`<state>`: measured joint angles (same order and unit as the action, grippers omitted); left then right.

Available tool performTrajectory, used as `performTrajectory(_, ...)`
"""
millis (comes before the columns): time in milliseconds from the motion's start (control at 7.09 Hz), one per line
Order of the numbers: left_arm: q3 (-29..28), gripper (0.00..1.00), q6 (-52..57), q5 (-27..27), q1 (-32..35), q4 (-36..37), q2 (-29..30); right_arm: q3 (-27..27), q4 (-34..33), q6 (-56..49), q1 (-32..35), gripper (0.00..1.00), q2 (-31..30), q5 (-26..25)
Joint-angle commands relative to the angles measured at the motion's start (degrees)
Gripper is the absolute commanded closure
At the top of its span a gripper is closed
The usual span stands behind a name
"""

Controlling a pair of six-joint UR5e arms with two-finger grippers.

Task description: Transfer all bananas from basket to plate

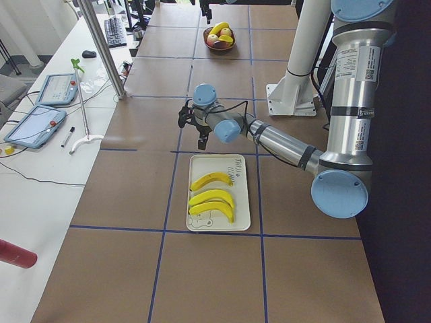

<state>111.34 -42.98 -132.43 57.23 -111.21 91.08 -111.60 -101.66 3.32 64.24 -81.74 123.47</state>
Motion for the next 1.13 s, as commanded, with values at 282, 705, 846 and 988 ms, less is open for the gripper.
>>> performTrajectory(282,0.0,0.00,0.0,0.0,0.0,0.0,0.0,4.7,6.1,-13.9,0.4,0.00,-6.7,0.1)
performTrajectory(705,0.1,0.00,0.0,0.0,0.0,-0.1,0.0,13.9,13.5,-13.3,-1.3,0.04,-4.8,1.3)
performTrajectory(846,0.1,0.00,0.0,0.1,-0.1,-0.1,0.0,15.0,13.6,-13.2,-3.0,0.06,-4.3,1.3)
performTrajectory(988,0.1,0.00,0.0,0.0,-0.1,-0.1,0.0,16.8,13.5,-12.9,-3.4,0.08,-2.6,1.3)
